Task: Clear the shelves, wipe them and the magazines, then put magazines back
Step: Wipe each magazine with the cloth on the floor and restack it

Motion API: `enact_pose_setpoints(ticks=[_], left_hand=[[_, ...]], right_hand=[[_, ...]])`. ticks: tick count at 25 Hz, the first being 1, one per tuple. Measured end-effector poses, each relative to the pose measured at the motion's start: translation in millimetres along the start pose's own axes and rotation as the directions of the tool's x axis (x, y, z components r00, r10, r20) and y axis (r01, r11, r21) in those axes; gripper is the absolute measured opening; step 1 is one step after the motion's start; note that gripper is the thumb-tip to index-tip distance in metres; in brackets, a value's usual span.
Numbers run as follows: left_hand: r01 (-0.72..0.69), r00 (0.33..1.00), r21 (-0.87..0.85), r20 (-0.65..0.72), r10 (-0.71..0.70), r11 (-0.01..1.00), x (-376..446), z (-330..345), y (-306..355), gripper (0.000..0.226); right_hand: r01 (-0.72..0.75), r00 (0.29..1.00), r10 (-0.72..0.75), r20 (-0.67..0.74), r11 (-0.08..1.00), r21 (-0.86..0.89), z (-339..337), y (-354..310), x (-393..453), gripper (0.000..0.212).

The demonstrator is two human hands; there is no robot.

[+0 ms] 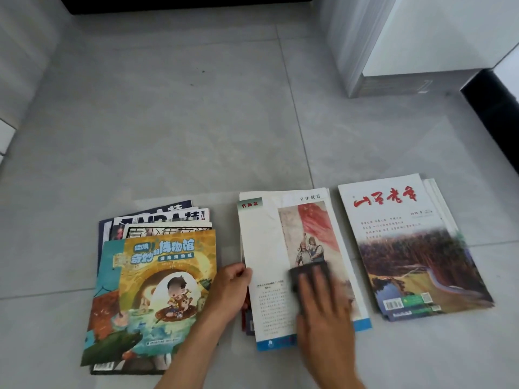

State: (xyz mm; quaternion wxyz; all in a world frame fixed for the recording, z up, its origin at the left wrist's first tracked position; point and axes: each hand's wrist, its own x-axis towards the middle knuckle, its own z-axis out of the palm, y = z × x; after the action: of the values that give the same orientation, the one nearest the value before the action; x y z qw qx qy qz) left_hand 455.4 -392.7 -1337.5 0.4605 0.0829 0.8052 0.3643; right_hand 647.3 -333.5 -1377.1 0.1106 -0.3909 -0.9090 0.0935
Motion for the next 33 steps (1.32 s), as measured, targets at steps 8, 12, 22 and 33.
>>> enact_pose_setpoints(ticks=[8,12,22,33], left_hand=[[-0.002,1.0,-0.03,0.003,0.002,1.0,1.6,-1.9,-3.2,0.027],[-0.043,0.999,0.039,-0.031,0.044,0.998,-6.2,0.5,0.1,0.026],[-0.135,0.949,-0.729,0.1,0.299,0.671,-36.3,8.3,30.5,0.039],[-0.374,0.916,-0.631,-0.139,0.375,0.68,-45.4,-16.4,71.5,0.03]], right_hand=[[0.253,0.966,-0.257,0.033,0.962,0.107,-7.6,33.5,10.8,0.055],[-0.227,0.973,0.224,0.064,0.972,0.053,-14.0,50.2,70.7,0.058],[-0.401,0.916,0.153,0.372,0.266,0.877,-64.2,-68.2,94.6,0.044],[-0.454,0.891,-0.016,0.453,-0.042,0.89,-156.8,-15.8,131.5,0.049]])
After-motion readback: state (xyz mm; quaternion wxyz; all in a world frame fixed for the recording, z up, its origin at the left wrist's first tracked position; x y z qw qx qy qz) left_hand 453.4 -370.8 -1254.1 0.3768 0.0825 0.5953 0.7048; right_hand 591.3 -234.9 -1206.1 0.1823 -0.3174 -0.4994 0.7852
